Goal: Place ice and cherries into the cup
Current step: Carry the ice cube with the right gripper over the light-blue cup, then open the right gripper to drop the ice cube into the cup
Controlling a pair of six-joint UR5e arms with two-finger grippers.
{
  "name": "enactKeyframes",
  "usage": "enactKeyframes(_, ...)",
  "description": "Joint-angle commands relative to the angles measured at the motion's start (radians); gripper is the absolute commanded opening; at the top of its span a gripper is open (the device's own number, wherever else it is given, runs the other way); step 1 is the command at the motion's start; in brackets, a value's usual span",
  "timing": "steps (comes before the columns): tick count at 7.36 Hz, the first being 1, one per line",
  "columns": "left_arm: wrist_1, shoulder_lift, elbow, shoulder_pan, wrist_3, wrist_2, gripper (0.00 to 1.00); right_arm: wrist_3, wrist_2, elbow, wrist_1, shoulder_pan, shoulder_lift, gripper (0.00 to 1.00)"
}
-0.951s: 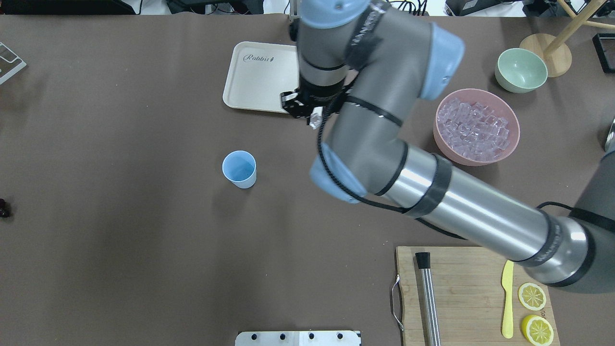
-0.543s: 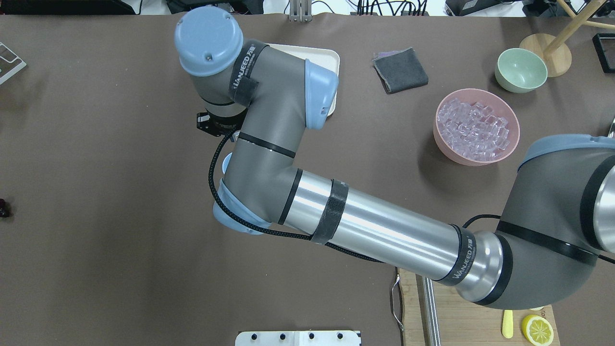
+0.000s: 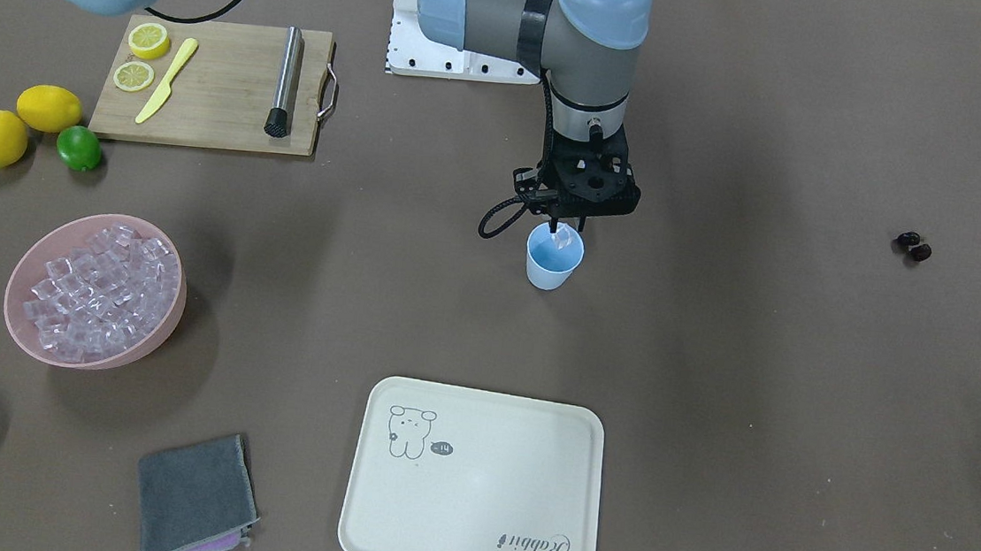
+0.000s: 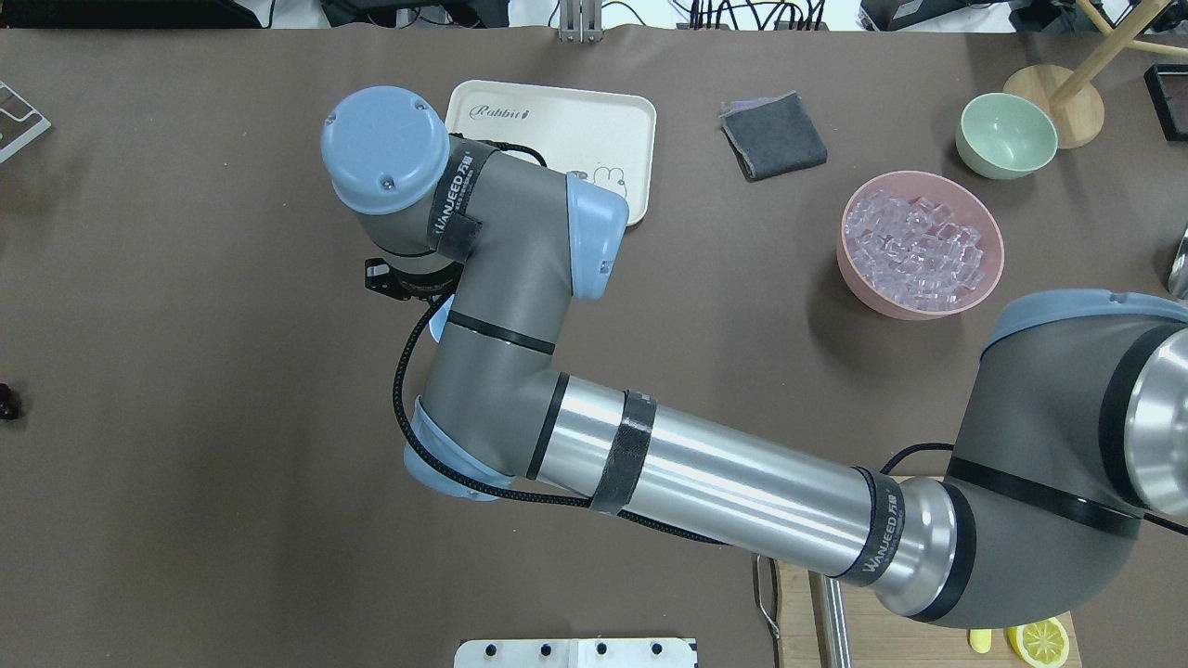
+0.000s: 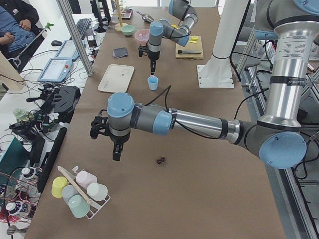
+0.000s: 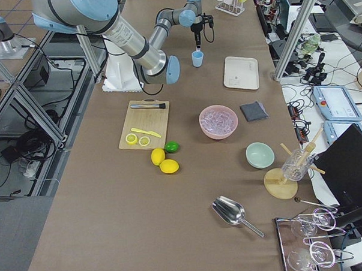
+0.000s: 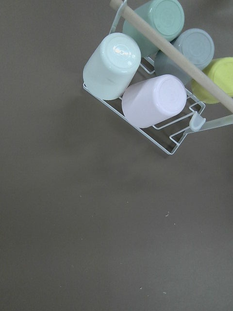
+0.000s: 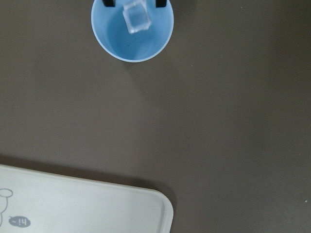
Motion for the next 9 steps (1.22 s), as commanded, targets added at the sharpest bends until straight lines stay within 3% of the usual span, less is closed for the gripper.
enactKeyframes(1, 0.000, 0.001, 0.002, 0.000, 0.001, 0.000, 0.98, -0.012, -0.012, 0.017, 0.001, -0.007, -0.023, 0.88)
enactKeyframes(2, -0.001, 0.002, 0.000, 0.000, 0.001, 0.000, 0.98, -0.017, -0.006, 0.054, -0.016, 0.010, -0.031, 0.89)
enactKeyframes(4, 0.000, -0.001, 0.000, -0.002, -0.002, 0.000, 0.98, -0.111, 0.049, 0.209, -0.050, 0.102, -0.182, 0.87)
enactKeyframes(6, 0.000, -0.002, 0.000, -0.002, -0.005, 0.000, 0.98, -0.332, 0.173, 0.385, -0.070, 0.252, -0.426, 0.87)
enactKeyframes(7, 0.000, -0.001, -0.002, -0.002, -0.005, 0.000, 0.98, -0.482, 0.189, 0.474, -0.067, 0.319, -0.562, 0.86)
enactKeyframes(9, -0.001, -0.001, -0.003, -0.002, -0.005, 0.000, 0.98, -0.667, 0.213, 0.508, -0.058, 0.404, -0.719, 0.83)
